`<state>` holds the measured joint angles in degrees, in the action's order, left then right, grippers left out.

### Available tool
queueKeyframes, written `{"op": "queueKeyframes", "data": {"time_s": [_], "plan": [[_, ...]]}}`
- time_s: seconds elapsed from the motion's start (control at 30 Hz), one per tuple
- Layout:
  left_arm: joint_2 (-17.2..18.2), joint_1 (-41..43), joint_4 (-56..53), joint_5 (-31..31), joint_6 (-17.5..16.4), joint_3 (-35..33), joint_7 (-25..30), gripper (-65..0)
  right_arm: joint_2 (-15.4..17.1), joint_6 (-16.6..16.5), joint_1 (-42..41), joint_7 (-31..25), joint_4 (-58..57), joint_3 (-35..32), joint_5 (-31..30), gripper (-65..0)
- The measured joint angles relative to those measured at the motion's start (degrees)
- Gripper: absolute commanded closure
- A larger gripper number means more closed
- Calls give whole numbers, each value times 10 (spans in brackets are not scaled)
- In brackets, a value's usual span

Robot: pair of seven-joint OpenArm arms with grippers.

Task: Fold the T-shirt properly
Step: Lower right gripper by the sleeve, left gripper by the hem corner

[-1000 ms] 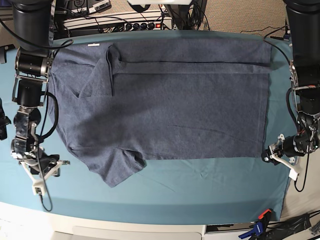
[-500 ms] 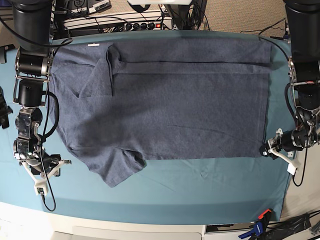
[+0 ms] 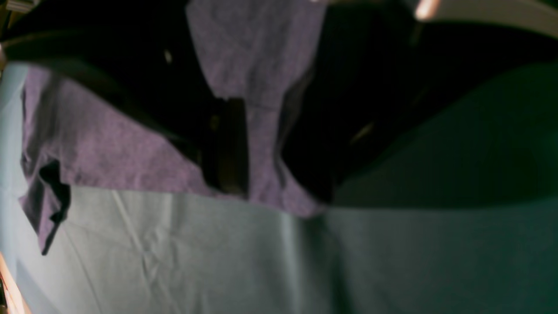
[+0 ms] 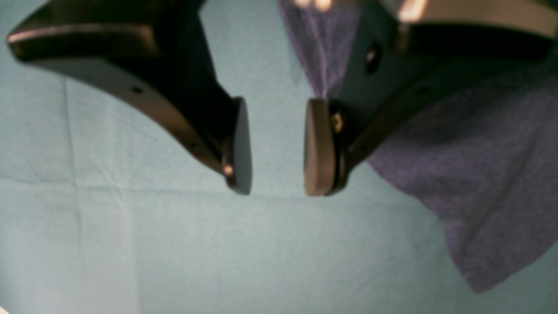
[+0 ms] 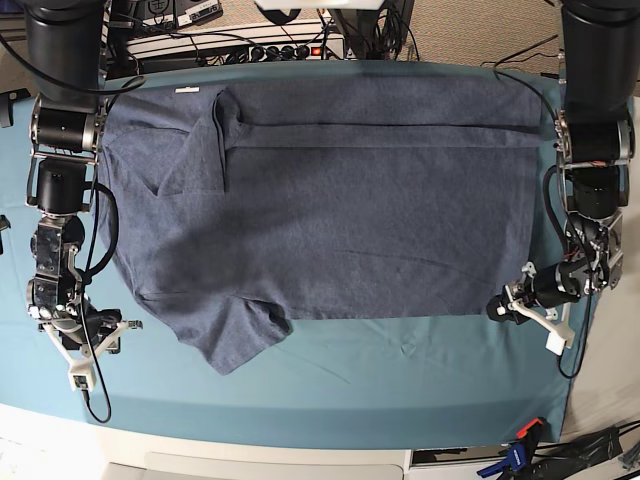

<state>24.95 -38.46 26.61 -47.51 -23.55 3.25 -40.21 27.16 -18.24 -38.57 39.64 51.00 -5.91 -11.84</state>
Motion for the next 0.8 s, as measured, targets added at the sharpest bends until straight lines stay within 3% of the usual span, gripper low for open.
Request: {"op": "queueKeyframes", "data": {"time_s": [0.47, 0.7, 0.8], "plan": [[16, 3, 0, -2, -24, 0, -7, -268, 0, 0, 0, 0, 0, 0, 0, -215], [25, 4, 0, -1, -25, -1, -10, -226, 0, 0, 0, 0, 0, 0, 0, -215], [26, 4, -1, 4, -24, -1, -11, -117, 0, 0, 0, -4, 0, 0, 0, -215]]}}
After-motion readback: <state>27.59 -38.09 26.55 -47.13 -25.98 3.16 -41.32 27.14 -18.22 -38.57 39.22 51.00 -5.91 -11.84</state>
